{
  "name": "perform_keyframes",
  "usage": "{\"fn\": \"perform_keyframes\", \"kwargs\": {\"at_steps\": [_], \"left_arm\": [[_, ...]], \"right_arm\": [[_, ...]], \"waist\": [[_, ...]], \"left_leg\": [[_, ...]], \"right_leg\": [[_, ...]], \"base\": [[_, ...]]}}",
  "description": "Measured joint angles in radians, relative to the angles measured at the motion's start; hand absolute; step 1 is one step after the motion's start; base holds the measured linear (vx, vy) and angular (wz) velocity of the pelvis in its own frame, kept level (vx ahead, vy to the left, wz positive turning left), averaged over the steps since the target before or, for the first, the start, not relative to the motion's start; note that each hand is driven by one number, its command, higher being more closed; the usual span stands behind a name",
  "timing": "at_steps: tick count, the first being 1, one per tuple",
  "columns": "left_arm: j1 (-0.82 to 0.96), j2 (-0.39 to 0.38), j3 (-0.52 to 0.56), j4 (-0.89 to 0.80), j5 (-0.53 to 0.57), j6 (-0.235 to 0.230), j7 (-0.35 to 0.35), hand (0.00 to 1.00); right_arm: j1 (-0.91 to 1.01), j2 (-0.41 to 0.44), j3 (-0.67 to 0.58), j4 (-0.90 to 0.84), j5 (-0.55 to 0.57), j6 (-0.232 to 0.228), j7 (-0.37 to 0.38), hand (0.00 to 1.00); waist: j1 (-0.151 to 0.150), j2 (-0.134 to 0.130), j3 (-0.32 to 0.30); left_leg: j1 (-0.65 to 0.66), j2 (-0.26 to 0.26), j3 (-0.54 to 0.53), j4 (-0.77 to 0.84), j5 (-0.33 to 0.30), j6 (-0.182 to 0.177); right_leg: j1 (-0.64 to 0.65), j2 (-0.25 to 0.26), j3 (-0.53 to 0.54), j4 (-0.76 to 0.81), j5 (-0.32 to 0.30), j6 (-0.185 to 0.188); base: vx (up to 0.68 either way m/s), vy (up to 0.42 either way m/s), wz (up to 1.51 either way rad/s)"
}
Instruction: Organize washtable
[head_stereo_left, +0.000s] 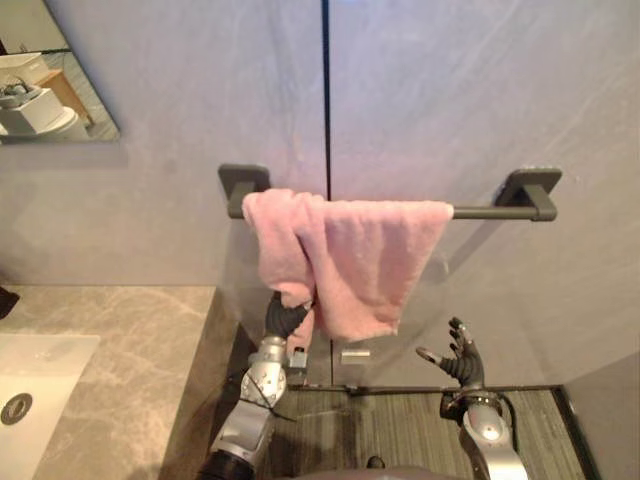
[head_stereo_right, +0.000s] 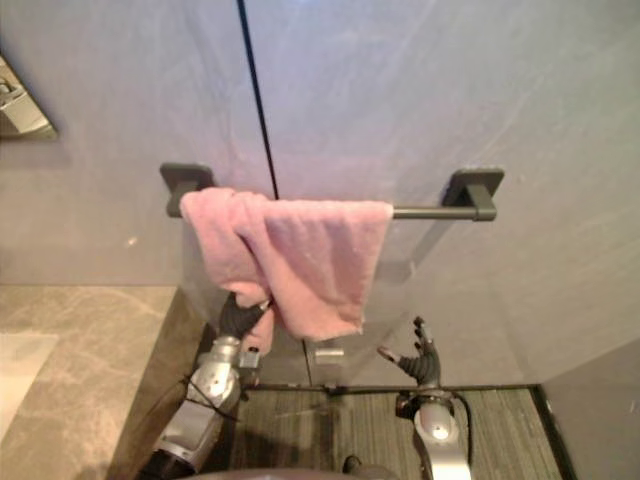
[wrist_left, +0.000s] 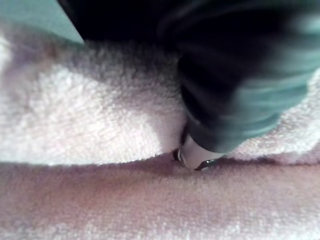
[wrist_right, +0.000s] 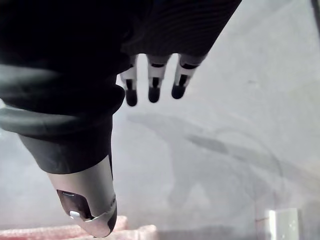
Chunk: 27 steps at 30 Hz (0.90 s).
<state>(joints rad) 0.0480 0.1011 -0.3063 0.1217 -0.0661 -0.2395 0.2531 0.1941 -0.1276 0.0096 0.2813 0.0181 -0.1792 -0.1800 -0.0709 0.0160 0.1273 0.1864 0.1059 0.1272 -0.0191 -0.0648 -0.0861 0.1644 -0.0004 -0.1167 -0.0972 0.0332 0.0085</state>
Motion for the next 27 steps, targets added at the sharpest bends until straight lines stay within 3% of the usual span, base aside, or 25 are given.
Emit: {"fn": "perform_keyframes", "kwargs": {"at_steps": [6, 15, 27], "left_arm": [[-0.003, -0.001, -0.016, -0.054, 0.0, 0.0, -0.005, 1.0], [-0.03, -0.001, -0.048, -0.094, 0.0, -0.003, -0.014, 1.0], [-0.03, -0.018, -0.088, -0.116, 0.0, -0.005, -0.034, 1.0]], "right_arm": [[0.022, -0.069, 0.054, -0.171, -0.041, -0.013, 0.018, 0.0], [-0.002, -0.174, 0.162, -0.25, -0.027, -0.046, 0.1, 0.0], [-0.067, -0.202, 0.248, -0.263, -0.028, -0.051, 0.124, 0.0]], "waist": [[0.0, 0.0, 0.0], [0.006, 0.014, -0.009], [0.009, 0.021, -0.024]], "left_leg": [[-0.007, -0.001, 0.014, 0.022, -0.009, 0.011], [-0.008, -0.002, 0.012, 0.032, -0.013, 0.016], [-0.029, -0.004, 0.006, 0.038, -0.013, 0.016]], "right_leg": [[-0.012, -0.001, 0.019, 0.01, 0.0, 0.0], [-0.014, 0.0, 0.02, 0.021, -0.001, 0.002], [-0.028, 0.0, 0.006, 0.026, -0.001, 0.002]], "base": [[-0.02, 0.005, -0.1], [-0.03, 0.0, 0.0], [-0.02, 0.0, 0.02]]}}
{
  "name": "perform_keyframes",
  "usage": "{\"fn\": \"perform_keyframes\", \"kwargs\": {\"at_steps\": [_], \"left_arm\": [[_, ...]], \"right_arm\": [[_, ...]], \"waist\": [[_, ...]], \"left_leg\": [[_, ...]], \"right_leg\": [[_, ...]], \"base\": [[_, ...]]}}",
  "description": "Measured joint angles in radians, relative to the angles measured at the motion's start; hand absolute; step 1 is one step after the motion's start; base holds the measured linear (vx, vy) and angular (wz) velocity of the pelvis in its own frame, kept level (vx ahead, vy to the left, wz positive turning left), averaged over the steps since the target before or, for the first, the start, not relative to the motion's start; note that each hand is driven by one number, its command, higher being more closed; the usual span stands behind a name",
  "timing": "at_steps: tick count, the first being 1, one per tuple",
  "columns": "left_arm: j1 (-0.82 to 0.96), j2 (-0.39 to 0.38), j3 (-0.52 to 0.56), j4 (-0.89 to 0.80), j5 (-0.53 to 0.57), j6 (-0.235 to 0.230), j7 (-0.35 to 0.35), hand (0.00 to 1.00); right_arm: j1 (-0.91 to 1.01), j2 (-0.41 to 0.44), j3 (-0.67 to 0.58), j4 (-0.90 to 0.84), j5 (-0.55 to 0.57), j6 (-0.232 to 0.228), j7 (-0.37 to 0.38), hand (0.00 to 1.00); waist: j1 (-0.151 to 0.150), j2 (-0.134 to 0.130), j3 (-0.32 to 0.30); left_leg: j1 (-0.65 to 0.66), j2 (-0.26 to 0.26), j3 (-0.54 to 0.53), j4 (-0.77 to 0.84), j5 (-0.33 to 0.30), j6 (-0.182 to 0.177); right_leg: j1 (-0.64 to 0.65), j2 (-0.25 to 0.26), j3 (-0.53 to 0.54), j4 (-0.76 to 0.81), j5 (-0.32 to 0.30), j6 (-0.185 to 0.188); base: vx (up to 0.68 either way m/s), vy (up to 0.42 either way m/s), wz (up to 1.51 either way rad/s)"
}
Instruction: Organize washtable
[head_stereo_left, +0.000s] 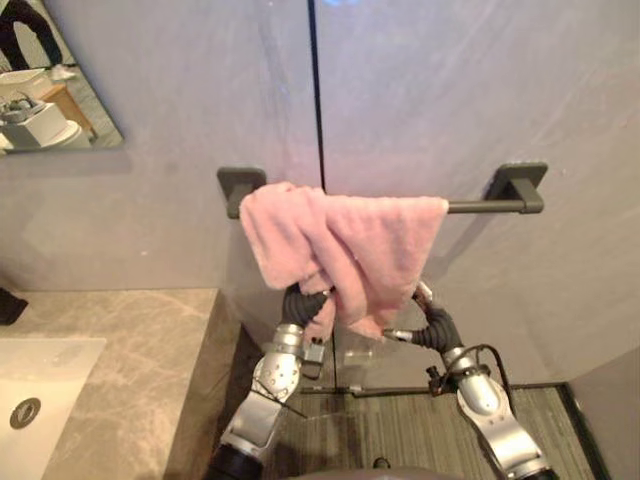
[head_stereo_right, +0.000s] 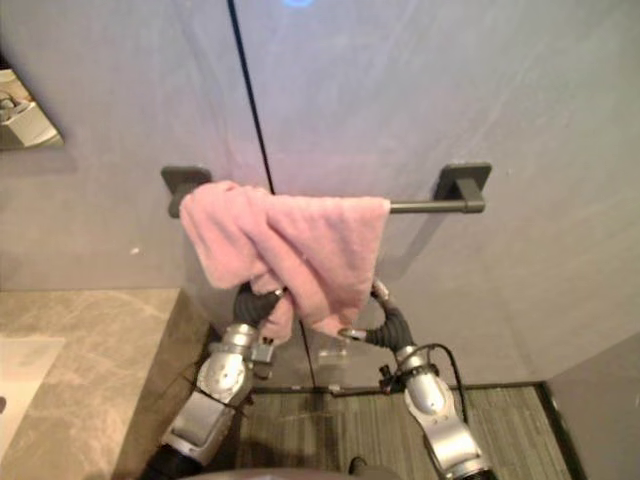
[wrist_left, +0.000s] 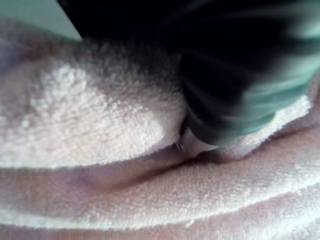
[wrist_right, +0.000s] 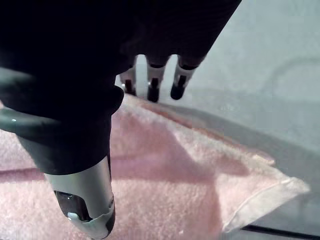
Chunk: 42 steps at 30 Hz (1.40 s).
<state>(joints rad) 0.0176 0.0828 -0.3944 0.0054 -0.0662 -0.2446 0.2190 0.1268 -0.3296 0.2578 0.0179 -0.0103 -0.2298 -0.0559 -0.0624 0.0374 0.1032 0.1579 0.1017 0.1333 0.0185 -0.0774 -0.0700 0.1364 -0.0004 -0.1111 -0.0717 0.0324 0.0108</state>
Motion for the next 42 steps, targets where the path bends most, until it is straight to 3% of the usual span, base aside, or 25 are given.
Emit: {"fn": "perform_keyframes", "kwargs": {"at_steps": [1, 2, 7, 9, 15, 21, 42], "left_arm": [[0.0, -0.003, 0.0, 0.0, 0.0, 0.0, 0.0, 1.0], [-0.001, -0.004, -0.005, 0.0, 0.0, 0.0, 0.0, 1.0], [-0.002, -0.003, -0.02, 0.0, 0.0, 0.0, 0.001, 1.0], [-0.002, -0.003, -0.044, 0.001, 0.0, 0.0, 0.002, 1.0], [-0.001, 0.0, -0.048, 0.007, 0.0, 0.0, 0.002, 1.0], [-0.001, 0.0, -0.048, 0.028, 0.0, -0.001, 0.002, 1.0], [-0.04, -0.007, -0.029, -0.009, 0.0, -0.004, 0.004, 1.0]], "right_arm": [[-0.002, -0.001, 0.0, 0.0, 0.0, 0.0, -0.001, 0.0], [-0.004, -0.003, 0.0, 0.0, -0.001, 0.0, -0.004, 1.0], [-0.026, -0.002, 0.028, 0.001, -0.01, 0.0, -0.012, 1.0], [-0.033, 0.004, 0.034, 0.009, -0.011, 0.0, -0.028, 1.0], [-0.052, 0.028, 0.033, 0.018, -0.011, 0.0, -0.037, 1.0], [-0.053, 0.032, 0.025, 0.018, -0.011, 0.0, -0.037, 1.0], [-0.056, 0.109, -0.166, 0.043, 0.0, -0.001, -0.099, 1.0]], "waist": [[0.0, 0.001, -0.003], [-0.001, 0.003, -0.008], [0.005, 0.007, -0.015], [0.023, 0.005, -0.017], [0.024, -0.015, -0.029], [0.024, -0.017, -0.03], [0.022, -0.016, -0.03]], "left_leg": [[-0.002, 0.0, -0.002, 0.0, 0.0, 0.0], [-0.003, 0.0, -0.007, 0.0, 0.0, 0.0], [-0.006, 0.001, -0.01, -0.001, 0.002, 0.001], [-0.008, 0.001, -0.011, -0.002, 0.002, 0.001], [-0.016, 0.001, -0.022, -0.003, 0.006, 0.0], [-0.017, 0.001, -0.022, -0.004, 0.006, 0.0], [-0.01, -0.001, -0.018, -0.005, 0.006, 0.0]], "right_leg": [[-0.001, 0.0, -0.001, 0.0, 0.0, 0.0], [-0.002, 0.0, -0.001, 0.0, 0.0, 0.0], [0.001, -0.004, -0.001, -0.001, 0.0, 0.0], [0.004, -0.005, -0.002, -0.003, 0.0, -0.001], [0.013, -0.006, -0.02, -0.023, 0.006, -0.003], [0.013, -0.005, -0.02, -0.025, 0.006, -0.003], [0.006, 0.001, -0.016, -0.025, 0.009, -0.002]], "base": [[0.01, 0.004, 0.04], [0.0, 0.0, 0.0], [0.0, 0.0, 0.0], [-0.04, 0.003, 0.02], [-0.02, -0.003, 0.09], [0.0, 0.0, 0.0], [0.0, 0.0, -0.01]]}}
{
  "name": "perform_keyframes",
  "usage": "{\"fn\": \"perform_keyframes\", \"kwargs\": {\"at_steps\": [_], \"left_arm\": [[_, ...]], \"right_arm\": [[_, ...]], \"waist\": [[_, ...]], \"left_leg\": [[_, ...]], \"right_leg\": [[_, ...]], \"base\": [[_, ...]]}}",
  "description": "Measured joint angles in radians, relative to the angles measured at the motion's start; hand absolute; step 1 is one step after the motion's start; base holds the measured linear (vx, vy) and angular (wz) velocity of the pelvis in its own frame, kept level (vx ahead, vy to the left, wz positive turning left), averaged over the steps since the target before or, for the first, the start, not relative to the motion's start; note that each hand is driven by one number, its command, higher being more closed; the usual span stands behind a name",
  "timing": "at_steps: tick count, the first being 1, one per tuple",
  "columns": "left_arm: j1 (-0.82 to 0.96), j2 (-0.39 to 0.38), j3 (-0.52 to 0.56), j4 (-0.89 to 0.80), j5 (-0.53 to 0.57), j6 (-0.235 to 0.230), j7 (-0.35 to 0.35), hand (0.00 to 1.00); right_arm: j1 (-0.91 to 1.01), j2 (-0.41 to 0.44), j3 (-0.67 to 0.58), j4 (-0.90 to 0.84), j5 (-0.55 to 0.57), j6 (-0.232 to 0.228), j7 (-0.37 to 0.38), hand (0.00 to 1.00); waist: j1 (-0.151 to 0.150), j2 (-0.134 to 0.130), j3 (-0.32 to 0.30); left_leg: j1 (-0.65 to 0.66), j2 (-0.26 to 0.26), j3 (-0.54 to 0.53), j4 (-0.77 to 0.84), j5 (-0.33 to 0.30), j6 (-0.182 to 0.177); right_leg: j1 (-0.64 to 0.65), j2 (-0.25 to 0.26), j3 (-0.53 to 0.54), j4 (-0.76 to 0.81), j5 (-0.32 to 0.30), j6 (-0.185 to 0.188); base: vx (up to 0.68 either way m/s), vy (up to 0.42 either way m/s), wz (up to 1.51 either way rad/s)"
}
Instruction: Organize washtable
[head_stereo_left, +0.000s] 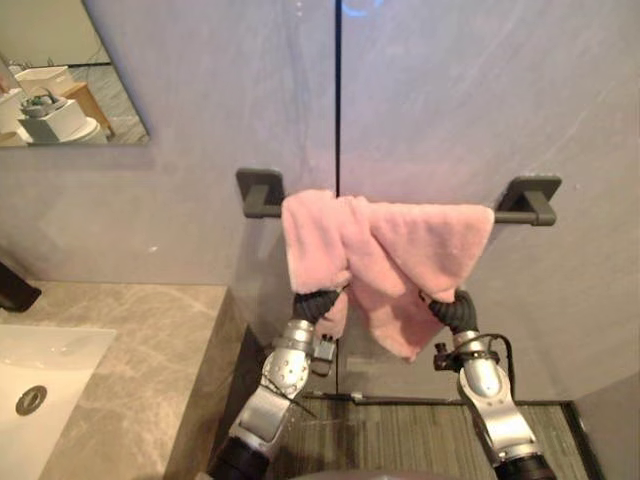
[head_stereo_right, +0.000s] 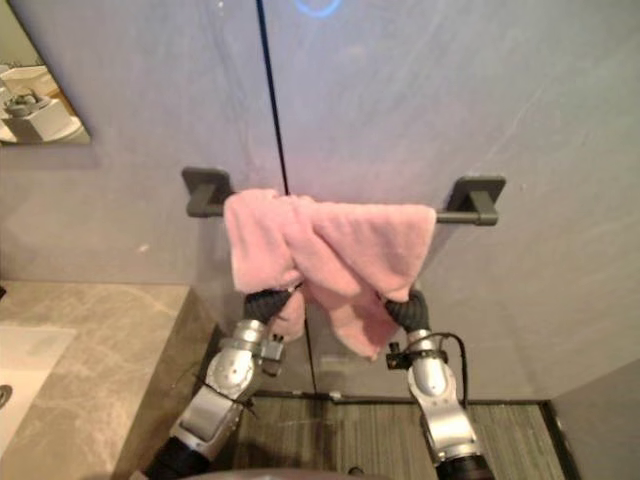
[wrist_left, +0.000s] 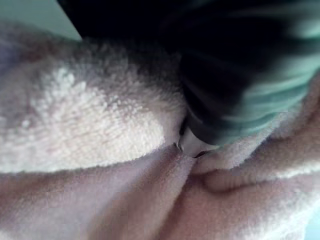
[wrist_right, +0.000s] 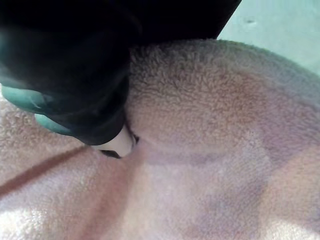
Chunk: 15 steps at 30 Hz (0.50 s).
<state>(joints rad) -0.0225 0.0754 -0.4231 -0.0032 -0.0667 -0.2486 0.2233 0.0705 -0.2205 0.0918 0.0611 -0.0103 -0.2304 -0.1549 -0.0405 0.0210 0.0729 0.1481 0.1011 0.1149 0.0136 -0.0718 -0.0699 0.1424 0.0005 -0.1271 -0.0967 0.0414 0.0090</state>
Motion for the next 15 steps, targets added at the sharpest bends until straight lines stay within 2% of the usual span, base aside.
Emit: {"fn": "perform_keyframes", "kwargs": {"at_steps": [15], "left_arm": [[-0.039, -0.035, -0.008, 0.0, -0.001, 0.0, -0.006, 1.0]], "right_arm": [[0.0, 0.02, -0.048, -0.002, 0.002, 0.0, -0.001, 1.0]], "waist": [[-0.007, 0.003, 0.001]], "left_leg": [[-0.003, 0.0, 0.019, 0.0, -0.001, 0.0]], "right_leg": [[-0.011, 0.0, 0.02, 0.0, 0.002, 0.002]], "base": [[0.0, 0.001, -0.02]]}}
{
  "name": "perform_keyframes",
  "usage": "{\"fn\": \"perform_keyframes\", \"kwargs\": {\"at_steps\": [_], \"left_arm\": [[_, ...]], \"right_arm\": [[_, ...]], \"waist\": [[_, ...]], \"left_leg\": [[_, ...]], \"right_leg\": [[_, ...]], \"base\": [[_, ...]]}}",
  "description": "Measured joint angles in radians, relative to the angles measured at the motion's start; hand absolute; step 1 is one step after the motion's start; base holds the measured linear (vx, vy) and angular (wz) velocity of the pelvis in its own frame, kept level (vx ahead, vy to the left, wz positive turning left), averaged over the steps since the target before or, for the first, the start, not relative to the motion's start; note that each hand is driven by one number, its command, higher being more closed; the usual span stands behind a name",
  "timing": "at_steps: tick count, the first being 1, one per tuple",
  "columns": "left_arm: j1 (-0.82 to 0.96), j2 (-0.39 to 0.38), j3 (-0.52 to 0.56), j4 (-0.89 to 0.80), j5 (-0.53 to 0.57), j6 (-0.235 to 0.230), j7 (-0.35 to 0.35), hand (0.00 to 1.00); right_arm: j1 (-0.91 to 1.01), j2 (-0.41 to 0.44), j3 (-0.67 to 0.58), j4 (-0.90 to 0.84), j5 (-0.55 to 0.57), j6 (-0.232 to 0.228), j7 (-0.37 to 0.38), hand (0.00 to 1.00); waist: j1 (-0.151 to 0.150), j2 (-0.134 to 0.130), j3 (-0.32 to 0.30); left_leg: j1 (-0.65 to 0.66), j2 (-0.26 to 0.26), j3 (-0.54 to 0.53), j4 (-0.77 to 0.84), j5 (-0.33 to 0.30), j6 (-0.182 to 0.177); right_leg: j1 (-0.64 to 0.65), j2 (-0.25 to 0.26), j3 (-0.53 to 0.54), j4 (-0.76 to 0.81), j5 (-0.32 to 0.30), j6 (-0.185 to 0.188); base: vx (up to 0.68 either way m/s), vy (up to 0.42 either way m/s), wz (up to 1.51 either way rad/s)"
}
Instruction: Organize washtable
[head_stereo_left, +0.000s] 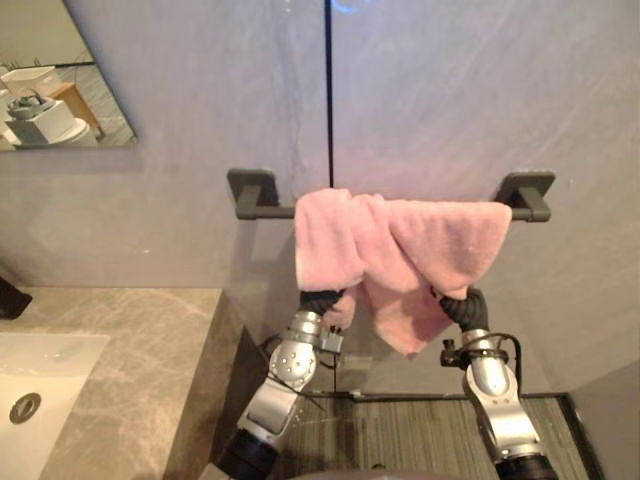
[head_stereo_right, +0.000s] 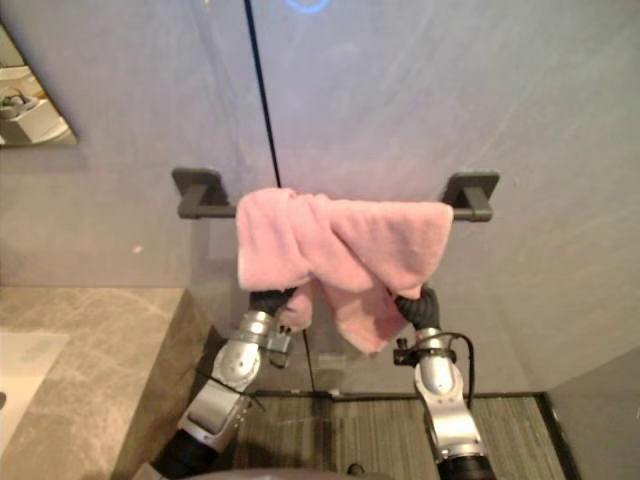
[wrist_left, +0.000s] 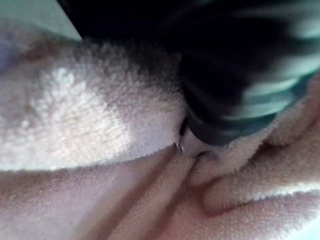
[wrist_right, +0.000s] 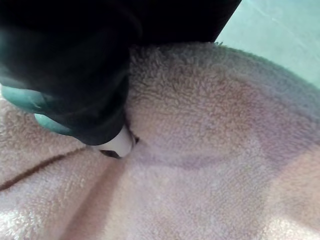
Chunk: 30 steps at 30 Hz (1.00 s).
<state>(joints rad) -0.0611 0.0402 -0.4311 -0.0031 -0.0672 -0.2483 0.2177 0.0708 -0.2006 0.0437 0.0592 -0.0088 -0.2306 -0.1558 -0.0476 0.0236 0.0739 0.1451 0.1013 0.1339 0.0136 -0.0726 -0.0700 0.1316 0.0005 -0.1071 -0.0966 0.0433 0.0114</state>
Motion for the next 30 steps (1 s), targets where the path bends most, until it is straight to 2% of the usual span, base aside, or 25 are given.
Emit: {"fn": "perform_keyframes", "kwargs": {"at_steps": [7, 13, 27, 28, 30], "left_arm": [[0.0, 0.001, -0.038, 0.007, -0.002, 0.0, -0.001, 1.0], [0.0, 0.001, -0.041, 0.033, -0.006, 0.0, -0.006, 1.0], [0.002, 0.002, -0.043, 0.058, -0.019, 0.0, -0.019, 1.0], [0.002, 0.002, -0.042, 0.058, -0.019, 0.0, -0.019, 0.0], [0.004, 0.002, -0.037, 0.058, -0.019, 0.0, -0.019, 0.0]], "right_arm": [[0.009, 0.001, -0.023, 0.0, 0.0, 0.0, -0.016, 1.0], [0.019, 0.002, -0.035, 0.0, 0.0, 0.0, -0.016, 1.0], [0.036, 0.008, -0.035, 0.001, 0.0, 0.0, -0.016, 1.0], [0.036, 0.008, -0.034, 0.001, 0.0, 0.0, -0.015, 0.0], [0.036, 0.008, -0.035, 0.005, -0.001, 0.0, -0.015, 0.0]], "waist": [[-0.004, 0.004, 0.001], [-0.023, 0.004, 0.002], [-0.022, 0.002, 0.002], [-0.022, 0.002, 0.002], [-0.021, 0.002, 0.003]], "left_leg": [[0.0, 0.002, 0.011, -0.007, 0.0, 0.0], [0.004, 0.002, 0.017, -0.01, 0.0, 0.0], [0.006, 0.002, 0.017, -0.012, 0.0, 0.0], [0.006, 0.002, 0.017, -0.012, 0.0, 0.0], [0.005, 0.002, 0.015, -0.013, 0.0, 0.0]], "right_leg": [[-0.015, -0.004, 0.019, 0.008, -0.001, 0.0], [-0.014, -0.005, 0.024, 0.008, -0.001, 0.0], [-0.013, -0.005, 0.023, 0.008, -0.001, 0.0], [-0.013, -0.005, 0.023, 0.008, -0.001, 0.0], [-0.013, -0.005, 0.022, 0.008, -0.001, 0.0]], "base": [[-0.01, 0.008, -0.08], [0.0, 0.003, -0.01], [0.0, 0.0, 0.0], [0.0, 0.0, 0.0], [0.0, 0.0, 0.0]]}}
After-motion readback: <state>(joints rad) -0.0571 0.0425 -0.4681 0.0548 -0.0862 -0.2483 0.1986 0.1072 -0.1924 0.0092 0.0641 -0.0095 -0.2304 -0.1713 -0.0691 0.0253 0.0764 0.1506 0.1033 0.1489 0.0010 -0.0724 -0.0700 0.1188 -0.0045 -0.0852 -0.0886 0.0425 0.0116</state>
